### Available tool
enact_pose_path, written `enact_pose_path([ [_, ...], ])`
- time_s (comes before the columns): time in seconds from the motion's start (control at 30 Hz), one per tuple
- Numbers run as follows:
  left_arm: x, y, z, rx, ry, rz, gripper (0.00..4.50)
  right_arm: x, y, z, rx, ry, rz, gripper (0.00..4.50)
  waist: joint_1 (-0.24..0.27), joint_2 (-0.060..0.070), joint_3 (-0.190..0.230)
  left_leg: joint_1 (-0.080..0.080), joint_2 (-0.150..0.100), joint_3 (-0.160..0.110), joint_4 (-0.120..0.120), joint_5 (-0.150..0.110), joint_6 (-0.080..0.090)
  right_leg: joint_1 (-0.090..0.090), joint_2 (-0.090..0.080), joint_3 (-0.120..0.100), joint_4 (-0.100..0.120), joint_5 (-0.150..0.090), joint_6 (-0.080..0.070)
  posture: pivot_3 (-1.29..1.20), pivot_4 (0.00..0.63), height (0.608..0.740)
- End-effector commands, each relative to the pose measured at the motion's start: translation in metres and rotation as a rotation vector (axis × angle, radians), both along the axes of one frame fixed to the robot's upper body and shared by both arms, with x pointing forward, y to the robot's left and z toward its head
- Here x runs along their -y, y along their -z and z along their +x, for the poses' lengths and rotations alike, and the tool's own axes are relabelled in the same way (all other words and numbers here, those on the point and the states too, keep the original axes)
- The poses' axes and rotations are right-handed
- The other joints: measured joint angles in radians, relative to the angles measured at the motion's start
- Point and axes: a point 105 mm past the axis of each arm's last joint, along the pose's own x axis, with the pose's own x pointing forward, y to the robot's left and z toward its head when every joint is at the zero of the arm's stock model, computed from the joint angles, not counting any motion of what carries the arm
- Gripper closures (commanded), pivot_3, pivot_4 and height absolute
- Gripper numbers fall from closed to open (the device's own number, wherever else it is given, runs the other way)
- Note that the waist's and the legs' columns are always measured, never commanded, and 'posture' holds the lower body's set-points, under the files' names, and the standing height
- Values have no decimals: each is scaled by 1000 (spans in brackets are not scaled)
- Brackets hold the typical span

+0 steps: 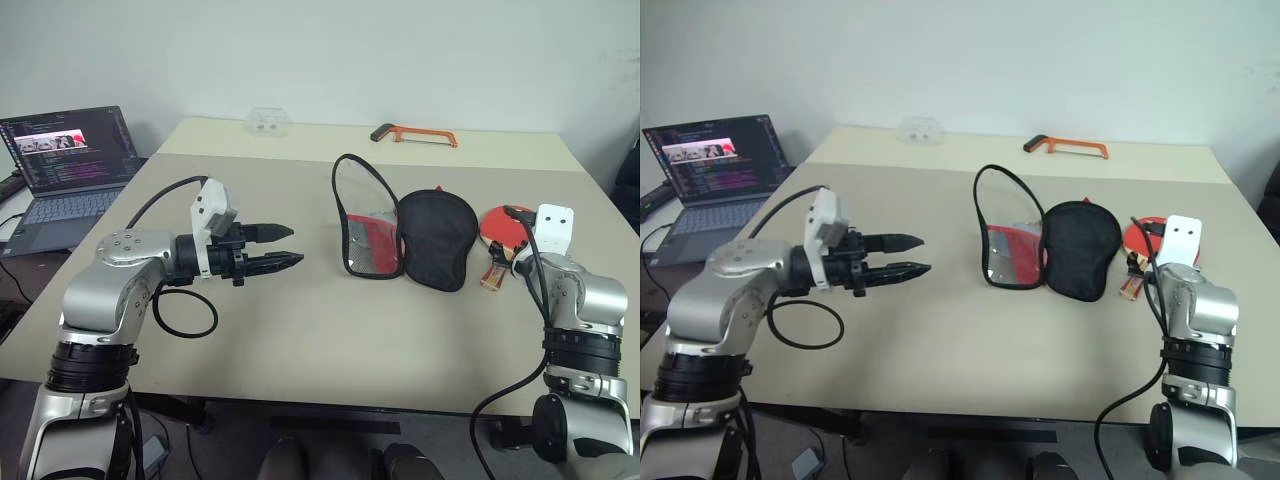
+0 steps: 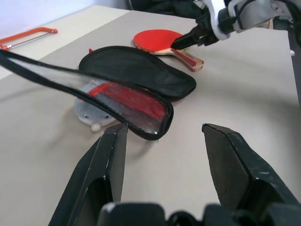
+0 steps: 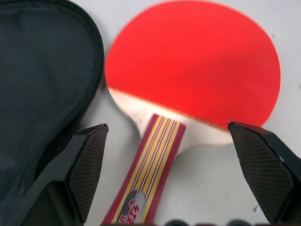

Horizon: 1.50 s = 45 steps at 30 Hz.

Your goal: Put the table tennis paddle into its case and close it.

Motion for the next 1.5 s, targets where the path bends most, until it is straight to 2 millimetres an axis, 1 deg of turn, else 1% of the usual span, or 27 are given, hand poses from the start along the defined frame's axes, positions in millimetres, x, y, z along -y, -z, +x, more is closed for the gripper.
enact_pose_path([
  [0.03,5,-11,-7,59,23,14,1767,6,-7,2,14,69,18,0,-3,0,0,0,0,0,0,0,0,-1,0,0,0,0,0,0,150,740],
  [0.13,7,-12,-9,63,22,11,1767,5,4,5,-33,135,22,0,-6,0,0,-1,0,1,0,0,0,-3,1,1,2,0,-1,0,150,740],
  [0.2,9,-12,-9,65,20,10,1767,-2,13,10,-74,128,51,0,-11,0,0,-1,0,1,-1,0,0,-4,1,1,3,-1,-1,0,150,740],
  [0.3,9,-13,-10,69,12,10,1767,-13,17,17,-83,113,58,0,-18,0,0,-2,0,1,-1,0,0,-7,1,3,4,0,-1,0,150,740],
  [0.43,8,-14,-12,75,2,10,1767,-19,25,20,-117,129,81,0,-24,0,0,-2,0,1,0,0,0,-7,1,3,4,0,-1,0,150,740],
  [0.57,6,-14,-13,78,-17,9,1714,-19,26,23,-127,148,59,803,-29,0,0,-2,1,1,0,0,0,-7,2,3,5,0,-1,0,150,740],
  [0.63,5,-14,-12,79,-27,10,1714,-15,25,23,-123,169,47,1469,-29,0,0,-2,1,0,0,0,0,-6,2,3,5,0,-1,0,150,740],
  [0.77,2,-13,-12,79,-43,11,1714,-7,15,25,-89,210,14,2798,-23,0,0,-2,0,0,0,0,0,-6,1,3,4,0,-1,0,150,740],
  [0.83,-1,-13,-10,80,-55,14,1714,-2,1,26,-46,241,-13,3368,-19,0,0,-3,0,0,0,0,0,-7,1,2,4,0,-1,0,150,740],
  [0.87,-2,-13,-10,81,-60,14,1714,1,-7,26,-20,253,-42,3450,-18,0,0,-4,0,0,0,0,0,-7,1,2,4,0,-1,0,150,740],
  [0.97,-5,-13,-9,84,-75,16,1714,2,-37,27,59,283,-87,3450,-18,0,0,-9,0,0,0,0,0,-12,1,2,4,0,-1,0,150,740],
  [1.07,-6,-14,-9,85,-81,17,1714,-2,-56,28,111,293,-116,3450,-19,1,0,-16,0,0,0,1,0,-20,1,2,5,0,-1,0,150,740],
  [1.13,-6,-14,-9,87,-86,17,1714,-13,-73,30,163,282,-139,3450,-21,1,1,-17,1,1,-1,1,0,-21,1,2,5,0,-1,0,150,740],
  [1.17,-7,-14,-8,87,-88,17,1714,-21,-79,32,182,262,-128,3450,-25,1,1,-17,1,2,-2,1,0,-22,1,3,5,0,-1,0,150,740],
  [1.27,-7,-14,-8,88,-92,16,1714,-50,-93,39,224,167,-93,3450,-36,1,1,-17,1,2,-3,1,-1,-24,2,4,6,-1,-2,0,150,740],
  [1.3,-7,-13,-8,87,-92,16,1714,-64,-97,42,232,118,-74,3450,-38,1,1,-17,1,2,-3,2,-2,-24,3,4,7,-1,-2,0,150,740],
  [1.4,-5,-12,-8,85,-92,15,1714,-102,-99,47,223,-20,-8,3450,-42,1,1,-17,1,1,-3,2,-2,-24,3,3,7,-1,-2,0,150,740],
  [1.43,-5,-12,-8,85,-93,14,1714,-110,-97,47,210,-43,14,3450,-43,1,1,-17,1,1,-3,2,-3,-24,3,3,8,-1,-2,0,150,740],
  [1.5,-4,-11,-8,84,-93,12,1714,-116,-90,46,184,-61,35,3450,-43,1,1,-17,1,0,-3,2,-3,-24,2,3,8,-1,-2,0,150,740],
])
